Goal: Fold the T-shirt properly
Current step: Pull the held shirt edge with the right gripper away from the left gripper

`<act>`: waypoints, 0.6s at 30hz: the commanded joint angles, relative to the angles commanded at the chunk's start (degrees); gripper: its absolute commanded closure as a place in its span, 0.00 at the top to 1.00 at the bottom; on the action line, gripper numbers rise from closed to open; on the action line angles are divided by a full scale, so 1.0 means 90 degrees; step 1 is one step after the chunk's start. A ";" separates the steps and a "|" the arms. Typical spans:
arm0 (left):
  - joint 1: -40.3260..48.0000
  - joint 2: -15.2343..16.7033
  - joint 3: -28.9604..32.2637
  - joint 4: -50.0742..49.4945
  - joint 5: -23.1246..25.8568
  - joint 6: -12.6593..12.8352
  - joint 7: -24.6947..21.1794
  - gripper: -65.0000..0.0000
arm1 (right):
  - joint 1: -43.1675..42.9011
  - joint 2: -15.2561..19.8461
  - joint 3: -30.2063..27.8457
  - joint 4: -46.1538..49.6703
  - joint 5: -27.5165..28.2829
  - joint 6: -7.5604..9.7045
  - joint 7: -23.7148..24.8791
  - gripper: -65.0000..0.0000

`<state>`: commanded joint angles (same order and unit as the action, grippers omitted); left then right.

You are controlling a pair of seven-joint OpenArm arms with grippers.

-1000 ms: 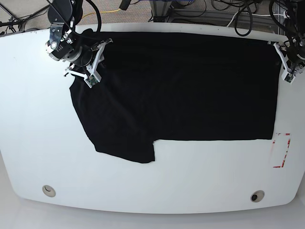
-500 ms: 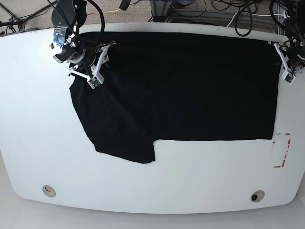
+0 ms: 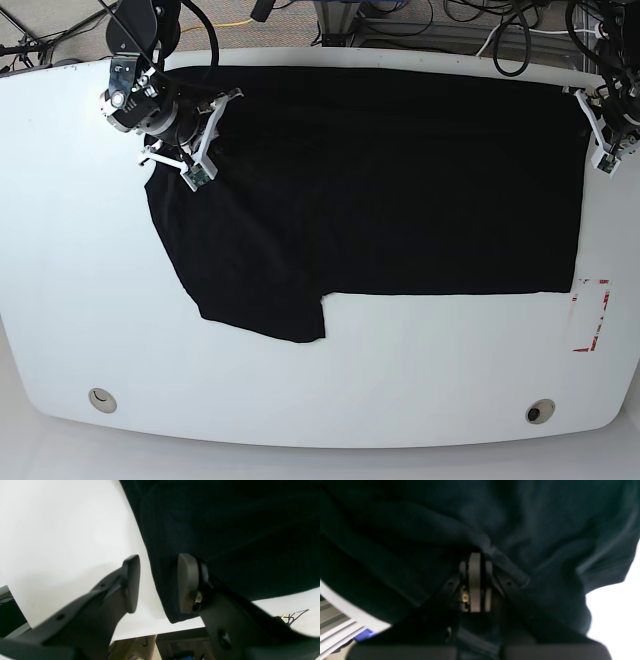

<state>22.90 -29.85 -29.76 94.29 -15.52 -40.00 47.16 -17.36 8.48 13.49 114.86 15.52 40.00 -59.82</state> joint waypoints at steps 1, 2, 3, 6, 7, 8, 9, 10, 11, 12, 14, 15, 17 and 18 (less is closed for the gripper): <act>0.0000 0.0000 0.0000 0.0000 0.0000 0.0000 0.0000 0.36 | 0.0000 0.0000 0.0010 0.0049 0.0000 0.0000 -0.0098 0.00; 0.0000 0.0000 0.0000 0.0000 0.0000 0.0000 0.0000 0.36 | 0.0020 0.0000 0.0020 0.0068 0.0000 0.0000 -0.0166 0.00; 0.0000 0.0000 0.0000 0.0000 0.0000 0.0000 0.0000 0.36 | 0.0029 0.0000 0.0020 0.0068 0.0000 0.0000 -0.0186 0.00; 0.0000 0.0000 0.0000 0.0000 0.0000 0.0000 0.0000 0.36 | 0.0098 0.0000 0.0029 0.0049 0.0000 0.0000 -0.0156 0.00; 0.0000 0.0000 0.0000 0.0000 0.0000 0.0000 0.0000 0.36 | 0.0186 0.0000 0.0029 0.0049 0.0000 0.0000 -0.0156 0.00; 0.0000 0.0000 0.0010 0.0000 0.0000 0.0000 0.0000 0.36 | 0.0264 0.0000 0.0029 0.0049 0.0000 0.0000 -0.0156 0.00; 0.0000 0.0000 0.0010 0.0000 0.0000 0.0000 0.0000 0.36 | 0.0352 0.0000 0.0029 0.0049 0.0000 0.0000 -0.0156 0.00; 0.0000 0.0000 0.0010 0.0000 0.0000 0.0000 0.0000 0.36 | 0.0430 0.0000 0.0020 0.0039 0.0000 0.0000 -0.0156 0.00; 0.0000 0.0000 0.0010 0.0000 0.0000 0.0000 0.0000 0.36 | 0.0488 0.0000 0.0020 0.0039 0.0000 0.0000 -0.0156 0.00; 0.0000 0.0000 0.0010 0.0000 0.0000 0.0000 0.0000 0.36 | 0.0557 0.0000 0.0010 0.0039 0.0000 0.0000 -0.0156 0.00; 0.0000 0.0000 0.0010 0.0000 0.0000 0.0000 0.0000 0.36 | 0.0762 0.0000 0.0010 -0.0039 0.0000 0.0000 -0.0156 0.00; 0.0000 0.0000 0.0010 0.0000 0.0000 0.0000 0.0000 0.36 | 0.0860 0.0000 0.0010 -0.0117 0.0000 0.0000 -0.0156 0.00; 0.0000 0.0000 0.0010 0.0000 0.0000 0.0000 0.0000 0.36 | 0.1045 0.0000 0.0010 -0.0264 0.0000 0.0000 -0.0156 0.00; 0.0000 0.0000 0.0010 0.0000 0.0000 0.0000 0.0000 0.36 | 0.1133 0.0000 0.0010 -0.0361 0.0000 0.0000 -0.0156 0.00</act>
<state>22.90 -29.85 -29.67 94.29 -15.52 -40.00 47.16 -7.16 8.48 13.58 111.60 15.52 40.00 -61.23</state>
